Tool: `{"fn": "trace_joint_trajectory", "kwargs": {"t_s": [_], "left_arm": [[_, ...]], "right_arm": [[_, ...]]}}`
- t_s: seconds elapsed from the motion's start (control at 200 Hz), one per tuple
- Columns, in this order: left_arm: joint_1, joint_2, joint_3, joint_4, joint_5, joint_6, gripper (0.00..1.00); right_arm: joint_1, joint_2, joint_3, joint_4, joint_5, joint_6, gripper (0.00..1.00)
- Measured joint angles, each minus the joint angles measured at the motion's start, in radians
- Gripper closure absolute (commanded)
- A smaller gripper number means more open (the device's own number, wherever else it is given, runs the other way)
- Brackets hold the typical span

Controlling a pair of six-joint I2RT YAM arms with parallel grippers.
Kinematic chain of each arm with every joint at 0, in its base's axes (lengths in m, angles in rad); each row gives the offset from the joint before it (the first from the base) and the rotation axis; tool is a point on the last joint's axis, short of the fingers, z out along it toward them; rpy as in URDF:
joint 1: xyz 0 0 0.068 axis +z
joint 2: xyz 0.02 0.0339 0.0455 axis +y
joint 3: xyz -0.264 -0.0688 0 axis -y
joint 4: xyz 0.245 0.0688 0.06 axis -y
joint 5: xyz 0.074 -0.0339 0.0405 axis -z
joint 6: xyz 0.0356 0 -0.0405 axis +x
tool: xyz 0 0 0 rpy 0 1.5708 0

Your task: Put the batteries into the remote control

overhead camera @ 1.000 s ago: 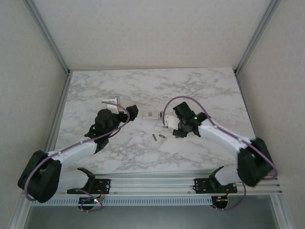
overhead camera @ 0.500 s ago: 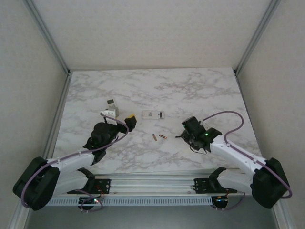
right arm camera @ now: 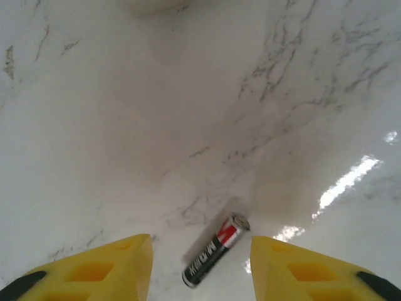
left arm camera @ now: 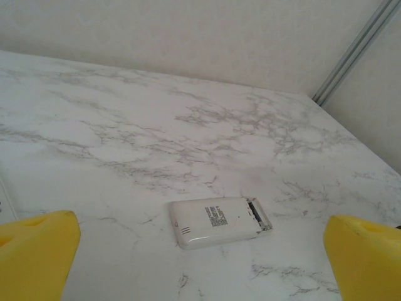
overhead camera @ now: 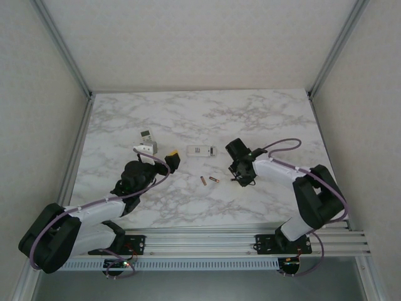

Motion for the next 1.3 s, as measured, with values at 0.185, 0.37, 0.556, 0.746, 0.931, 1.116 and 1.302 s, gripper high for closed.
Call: {"fn": "trace_joint_trajectory", "kwargs": {"t_s": [0.185, 0.37, 0.556, 0.746, 0.931, 1.116, 1.302], "left_arm": [[0.0, 0.0, 0.0, 0.0, 0.0, 0.0, 0.0], [0.0, 0.0, 0.0, -0.001, -0.001, 0.0, 0.0], [0.0, 0.003, 0.008, -0.011, -0.017, 0.004, 0.01], [0.034, 0.152, 0.214, -0.206, -0.016, -0.056, 0.02], [0.095, 0.438, 0.575, -0.461, 0.07, -0.177, 0.15], [0.105, 0.704, 0.798, -0.672, 0.212, -0.244, 0.28], [0.099, 0.81, 0.889, -0.832, 0.276, -0.249, 0.28]], "right_arm": [[-0.011, 0.056, 0.0, 0.016, -0.021, 0.021, 0.69], [-0.013, 0.056, -0.003, -0.01, -0.021, 0.023, 0.92], [-0.013, 0.056, 0.012, -0.02, -0.02, -0.03, 0.99], [-0.011, 0.058, 0.105, -0.001, -0.003, -0.312, 0.97], [-0.004, 0.068, 0.276, 0.095, 0.009, -0.658, 0.96], [-0.008, 0.192, 0.418, 0.152, -0.045, -0.879, 0.96], [-0.018, 0.335, 0.49, 0.146, -0.109, -0.978, 0.98]]}}
